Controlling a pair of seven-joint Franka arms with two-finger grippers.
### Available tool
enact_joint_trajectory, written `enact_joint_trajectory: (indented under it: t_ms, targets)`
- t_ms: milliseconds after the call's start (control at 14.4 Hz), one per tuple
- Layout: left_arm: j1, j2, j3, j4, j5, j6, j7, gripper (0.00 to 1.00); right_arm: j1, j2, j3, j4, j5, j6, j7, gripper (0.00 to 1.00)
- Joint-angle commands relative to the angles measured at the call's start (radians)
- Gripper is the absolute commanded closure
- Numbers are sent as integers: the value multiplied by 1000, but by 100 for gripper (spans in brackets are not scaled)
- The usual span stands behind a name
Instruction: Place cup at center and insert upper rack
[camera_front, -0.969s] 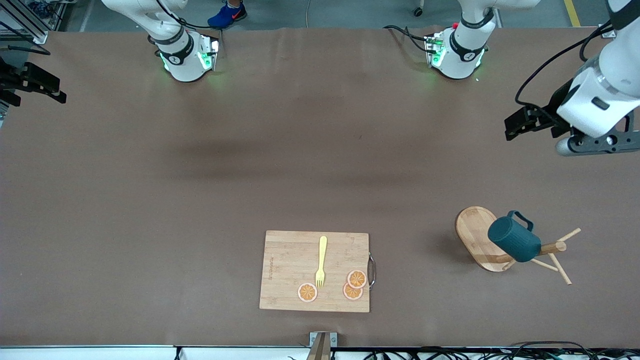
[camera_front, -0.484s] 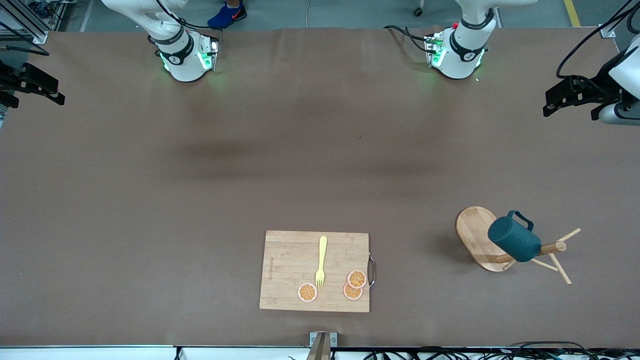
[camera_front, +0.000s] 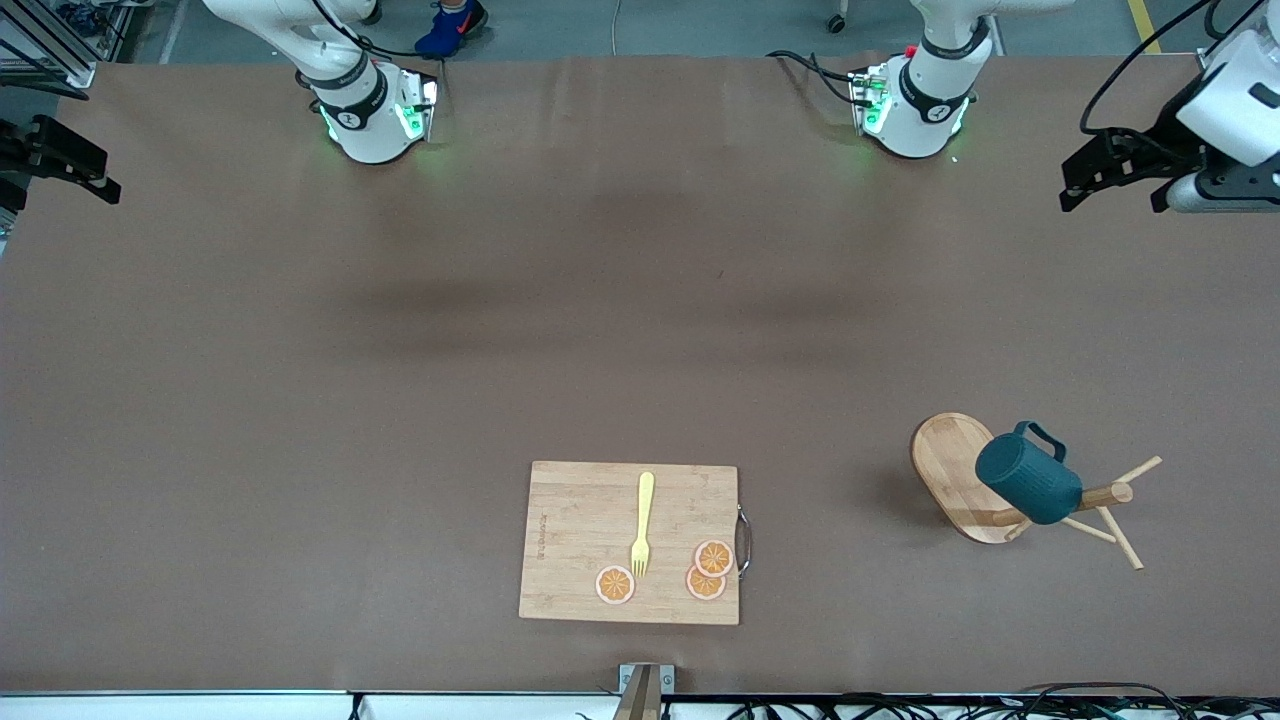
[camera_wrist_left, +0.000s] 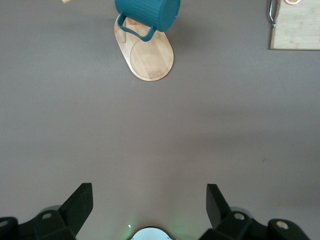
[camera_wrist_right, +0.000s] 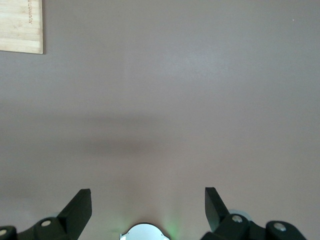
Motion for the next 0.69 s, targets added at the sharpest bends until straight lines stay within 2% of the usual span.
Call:
enact_joint_trajectory:
  t_ms: [0,623]
  targets:
    - [3,-16,-15,-19,18,18,-7,0,-2,-19,5,-10,0,-13,4,0]
    - [9,56,-12,79,38,7,2,0,-4,-21,4,-12,2,-14,2,0]
